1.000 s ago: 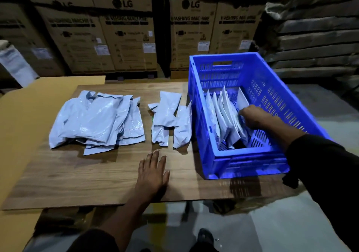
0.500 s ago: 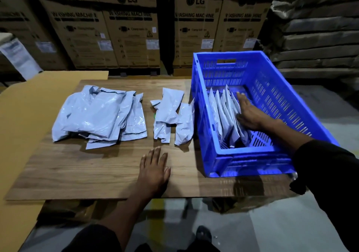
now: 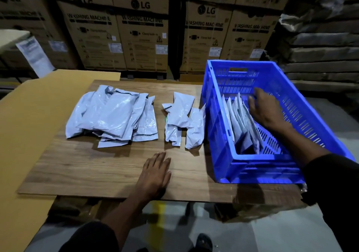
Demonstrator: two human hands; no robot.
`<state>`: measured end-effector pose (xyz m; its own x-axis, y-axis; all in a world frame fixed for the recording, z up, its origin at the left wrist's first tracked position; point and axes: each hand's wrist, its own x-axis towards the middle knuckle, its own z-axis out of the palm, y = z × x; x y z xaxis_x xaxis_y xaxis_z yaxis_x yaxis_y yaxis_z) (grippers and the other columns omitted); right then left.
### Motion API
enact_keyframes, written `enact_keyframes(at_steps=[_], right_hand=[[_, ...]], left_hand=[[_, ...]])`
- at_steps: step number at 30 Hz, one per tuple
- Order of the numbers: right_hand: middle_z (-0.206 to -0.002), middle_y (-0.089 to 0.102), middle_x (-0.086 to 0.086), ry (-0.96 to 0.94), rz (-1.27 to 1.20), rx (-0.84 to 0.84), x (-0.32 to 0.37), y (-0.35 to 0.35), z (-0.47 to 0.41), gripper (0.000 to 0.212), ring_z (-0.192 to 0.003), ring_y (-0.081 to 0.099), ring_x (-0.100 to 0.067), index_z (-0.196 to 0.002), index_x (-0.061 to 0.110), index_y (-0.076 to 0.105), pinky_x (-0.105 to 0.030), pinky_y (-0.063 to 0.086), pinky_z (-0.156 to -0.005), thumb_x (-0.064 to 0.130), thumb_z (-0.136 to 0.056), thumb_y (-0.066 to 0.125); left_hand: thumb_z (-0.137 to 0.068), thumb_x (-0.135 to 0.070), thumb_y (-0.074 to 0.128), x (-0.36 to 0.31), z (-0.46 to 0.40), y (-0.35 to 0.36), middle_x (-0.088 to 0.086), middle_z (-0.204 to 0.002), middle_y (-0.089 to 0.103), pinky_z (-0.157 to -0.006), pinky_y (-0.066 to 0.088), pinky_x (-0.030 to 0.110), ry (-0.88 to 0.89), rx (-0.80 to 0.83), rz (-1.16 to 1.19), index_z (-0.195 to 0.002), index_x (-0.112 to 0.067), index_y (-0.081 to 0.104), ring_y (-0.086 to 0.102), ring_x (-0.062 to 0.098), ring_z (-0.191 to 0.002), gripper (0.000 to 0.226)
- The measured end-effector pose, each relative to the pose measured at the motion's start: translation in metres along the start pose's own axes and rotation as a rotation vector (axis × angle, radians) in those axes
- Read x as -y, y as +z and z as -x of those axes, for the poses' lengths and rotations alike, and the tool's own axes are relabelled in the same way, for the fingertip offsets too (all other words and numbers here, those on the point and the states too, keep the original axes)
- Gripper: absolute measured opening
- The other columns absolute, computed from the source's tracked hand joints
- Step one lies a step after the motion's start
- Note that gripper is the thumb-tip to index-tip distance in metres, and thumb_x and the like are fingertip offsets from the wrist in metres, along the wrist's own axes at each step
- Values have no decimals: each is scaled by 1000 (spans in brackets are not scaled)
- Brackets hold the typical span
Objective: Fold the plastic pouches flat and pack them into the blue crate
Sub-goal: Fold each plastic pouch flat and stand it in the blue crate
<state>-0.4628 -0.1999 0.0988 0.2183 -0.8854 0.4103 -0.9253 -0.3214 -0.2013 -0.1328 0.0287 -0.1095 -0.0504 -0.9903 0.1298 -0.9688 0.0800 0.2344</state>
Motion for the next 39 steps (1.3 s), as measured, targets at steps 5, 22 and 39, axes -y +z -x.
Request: enact_keyframes(at_steps=[5, 22, 39], right_hand=[[-103, 71, -18, -159, -260, -197, 136, -15, -22, 28, -91, 66, -39, -114, 9, 64, -45, 53, -74, 27, -96, 52], [-163, 8, -21, 275, -158, 421, 227, 194, -8, 77, -146, 19, -43, -152, 12, 23, -60, 22, -115, 55, -95, 53], [-140, 55, -2, -423, -589, 196, 213, 124, 189, 68, -130, 51, -21, -139, 12, 53, -30, 39, -109, 2, -72, 66]], left_hand=[[-90, -38, 45, 29, 3, -8, 14, -139, 59, -103, 39, 44, -21, -9, 7, -127, -15, 60, 59, 36, -123, 46], [-92, -39, 47, 82, 12, -3, 6, -143, 58, -99, 52, 43, 33, -201, -59, -131, -20, 62, 56, 30, -127, 47], [-92, -49, 68, 68, 35, -32, 28, -161, 27, -114, 34, 62, -44, -546, -29, -154, 1, 28, 28, 44, -150, 89]])
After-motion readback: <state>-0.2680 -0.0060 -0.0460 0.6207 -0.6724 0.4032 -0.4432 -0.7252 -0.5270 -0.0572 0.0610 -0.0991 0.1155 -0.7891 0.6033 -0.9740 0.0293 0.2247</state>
